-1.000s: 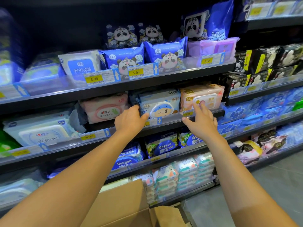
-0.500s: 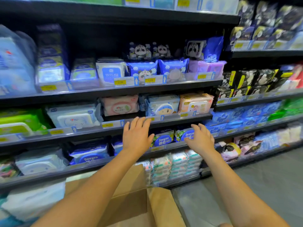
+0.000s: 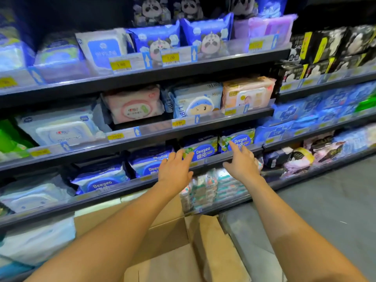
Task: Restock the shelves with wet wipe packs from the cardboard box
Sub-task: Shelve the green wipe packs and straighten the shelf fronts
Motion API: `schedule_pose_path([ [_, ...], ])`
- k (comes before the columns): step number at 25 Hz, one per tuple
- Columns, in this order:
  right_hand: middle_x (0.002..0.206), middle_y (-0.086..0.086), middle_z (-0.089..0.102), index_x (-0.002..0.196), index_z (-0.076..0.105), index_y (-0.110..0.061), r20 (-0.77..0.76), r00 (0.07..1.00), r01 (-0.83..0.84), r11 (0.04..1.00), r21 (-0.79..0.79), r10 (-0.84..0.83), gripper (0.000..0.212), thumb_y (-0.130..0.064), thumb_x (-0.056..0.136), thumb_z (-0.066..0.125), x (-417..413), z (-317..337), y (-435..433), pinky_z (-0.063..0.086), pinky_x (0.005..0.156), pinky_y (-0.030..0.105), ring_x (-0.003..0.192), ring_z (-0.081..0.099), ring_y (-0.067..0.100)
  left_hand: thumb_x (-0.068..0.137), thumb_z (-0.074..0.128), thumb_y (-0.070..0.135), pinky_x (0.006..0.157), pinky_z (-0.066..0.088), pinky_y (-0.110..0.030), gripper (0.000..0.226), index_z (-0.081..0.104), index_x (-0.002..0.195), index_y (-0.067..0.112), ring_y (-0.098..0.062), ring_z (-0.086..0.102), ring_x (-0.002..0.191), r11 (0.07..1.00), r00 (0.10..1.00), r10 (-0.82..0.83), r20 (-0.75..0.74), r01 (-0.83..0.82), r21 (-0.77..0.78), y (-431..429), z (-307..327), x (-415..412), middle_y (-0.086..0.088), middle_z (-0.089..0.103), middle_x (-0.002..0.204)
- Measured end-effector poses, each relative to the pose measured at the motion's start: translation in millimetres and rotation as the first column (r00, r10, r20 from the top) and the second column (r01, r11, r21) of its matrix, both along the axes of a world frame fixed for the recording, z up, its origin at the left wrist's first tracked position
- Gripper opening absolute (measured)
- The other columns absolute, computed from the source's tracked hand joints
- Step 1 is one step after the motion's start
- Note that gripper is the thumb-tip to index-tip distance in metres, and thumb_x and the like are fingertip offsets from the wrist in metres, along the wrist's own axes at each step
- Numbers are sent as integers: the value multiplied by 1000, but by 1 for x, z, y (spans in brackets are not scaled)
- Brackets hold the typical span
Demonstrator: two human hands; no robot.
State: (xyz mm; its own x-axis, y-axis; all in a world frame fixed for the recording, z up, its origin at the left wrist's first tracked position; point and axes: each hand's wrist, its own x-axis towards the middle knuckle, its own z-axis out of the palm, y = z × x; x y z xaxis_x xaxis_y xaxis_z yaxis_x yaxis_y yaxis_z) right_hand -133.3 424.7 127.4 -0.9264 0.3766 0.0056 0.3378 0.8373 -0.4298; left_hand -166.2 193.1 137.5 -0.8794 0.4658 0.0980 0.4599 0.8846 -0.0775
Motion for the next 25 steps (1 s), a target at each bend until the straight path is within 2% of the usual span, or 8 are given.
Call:
schedule_pose_path([
  [4, 164, 10, 26, 160, 26, -24, -88, 993, -85, 991, -105, 76, 74, -31, 96, 63, -40, -16, 0, 40, 110, 54, 141, 39, 36, 97, 65, 33, 104, 43, -51, 76, 23, 159, 16, -42, 39, 138, 925, 958, 99, 268, -187, 329, 37, -13, -36, -17, 27, 160],
  [7, 159, 13, 34, 159, 28, -15, -126, 986, -147, 934, -327, 111, 74, -26, 96, 64, -62, -28, -16, 49, 104, 49, 123, 58, 33, 97, 66, 24, 103, 43, -49, 72, 25, 153, 4, -41, 44, 136, 641, 880, 245, 408, -462, 612, 61, -17, -42, -18, 32, 155],
  [10, 161, 14, 34, 163, 15, -17, -88, 996, -69, 818, -571, 22, 83, -18, 93, 59, -81, -34, -19, 51, 105, 49, 123, 62, 33, 98, 63, 19, 101, 50, -48, 77, 16, 159, 5, -38, 52, 130, 478, 798, 267, 540, -596, 645, 68, -26, -45, -17, 41, 154],
  [13, 160, 10, 35, 163, 13, -23, -57, 998, -22, 673, -740, -30, 80, -6, 93, 48, -89, -33, -17, 58, 96, 48, 80, 72, 17, 97, 57, 14, 87, 55, -44, 65, 28, 155, 7, -34, 61, 108, 480, 754, 245, 609, -641, 599, 62, -33, -56, -15, 59, 130],
  [16, 159, 4, 39, 162, 20, -26, -58, 998, -20, 644, -765, -39, 80, -4, 91, 50, -89, -36, -13, 60, 93, 47, 64, 67, 12, 95, 55, 8, 66, 50, -36, 44, 43, 137, 8, -28, 61, 90, 537, 772, 215, 598, -605, 588, 59, -34, -57, -12, 63, 112],
  [19, 158, -2, 41, 160, 27, -27, -78, 996, -39, 662, -749, -30, 76, -11, 93, 57, -83, -36, -4, 56, 98, 49, 63, 68, 13, 96, 59, 10, 55, 41, -32, 26, 45, 118, 12, -22, 55, 77, 598, 785, 160, 598, -559, 574, 58, -33, -57, -5, 56, 94],
  [22, 156, -7, 39, 160, 27, -27, -103, 995, -74, 674, -735, -3, 75, -15, 95, 62, -70, -33, 2, 56, 96, 46, 69, 69, 16, 94, 63, 11, 68, 49, -41, 27, 43, 113, 13, -26, 56, 82, 595, 785, 101, 611, -540, 595, 55, -33, -65, -9, 57, 97],
  [25, 148, -7, 45, 154, 40, -24, -213, 972, -56, 783, -619, -100, 64, -18, 95, 63, -64, -38, 3, 54, 93, 44, 97, 68, 22, 92, 65, 10, 77, 54, -49, 26, 45, 107, 15, -28, 58, 86, 583, 777, 75, 625, -543, 605, 51, -37, -71, -13, 60, 104],
])
